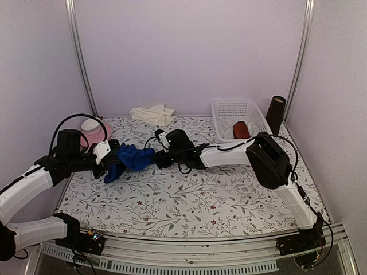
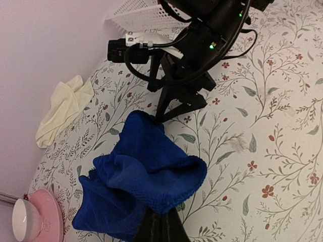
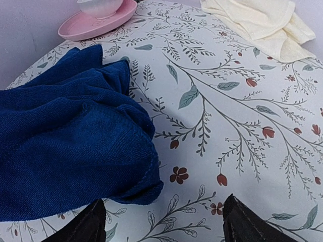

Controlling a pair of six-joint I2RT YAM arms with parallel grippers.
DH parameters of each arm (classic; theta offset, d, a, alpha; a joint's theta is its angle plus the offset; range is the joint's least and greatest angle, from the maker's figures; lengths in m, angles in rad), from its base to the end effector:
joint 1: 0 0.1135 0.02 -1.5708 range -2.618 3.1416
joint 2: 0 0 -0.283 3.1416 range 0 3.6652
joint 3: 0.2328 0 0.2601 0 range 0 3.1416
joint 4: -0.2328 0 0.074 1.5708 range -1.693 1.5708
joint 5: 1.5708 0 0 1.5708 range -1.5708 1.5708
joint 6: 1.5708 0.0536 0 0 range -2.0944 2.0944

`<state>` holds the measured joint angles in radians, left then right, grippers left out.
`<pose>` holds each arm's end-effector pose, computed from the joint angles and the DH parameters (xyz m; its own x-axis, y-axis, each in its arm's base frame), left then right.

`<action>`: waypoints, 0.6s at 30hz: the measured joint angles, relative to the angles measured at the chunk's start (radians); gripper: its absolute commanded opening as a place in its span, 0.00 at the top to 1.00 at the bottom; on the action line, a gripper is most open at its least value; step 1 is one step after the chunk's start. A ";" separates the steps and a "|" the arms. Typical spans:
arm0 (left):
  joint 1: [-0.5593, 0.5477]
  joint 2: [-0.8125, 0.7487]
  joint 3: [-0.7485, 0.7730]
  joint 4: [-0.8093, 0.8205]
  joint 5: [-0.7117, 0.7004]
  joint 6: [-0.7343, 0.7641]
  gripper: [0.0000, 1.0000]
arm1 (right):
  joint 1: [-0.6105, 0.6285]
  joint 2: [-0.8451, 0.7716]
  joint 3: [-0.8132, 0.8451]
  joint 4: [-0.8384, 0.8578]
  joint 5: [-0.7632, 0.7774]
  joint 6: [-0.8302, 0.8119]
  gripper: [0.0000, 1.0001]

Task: Roll the towels
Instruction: Pick up the towel from the center of the board.

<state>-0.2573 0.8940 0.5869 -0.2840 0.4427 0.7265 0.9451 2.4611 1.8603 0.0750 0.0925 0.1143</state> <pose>0.1912 -0.0741 0.2466 -0.0216 0.6263 -0.7792 0.7870 0.4913 0.3731 0.3512 0.4776 0.1341 -0.3787 -0.3303 -0.8646 -0.7218 0.6901 0.0526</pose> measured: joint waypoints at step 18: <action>0.000 -0.002 -0.014 0.017 -0.001 -0.003 1.00 | -0.001 0.087 0.039 0.119 -0.037 0.197 0.29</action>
<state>-0.2573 0.8917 0.5728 -0.2668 0.4419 0.7238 0.9443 2.5484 1.8988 0.1936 0.0559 0.3115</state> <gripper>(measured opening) 0.006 0.727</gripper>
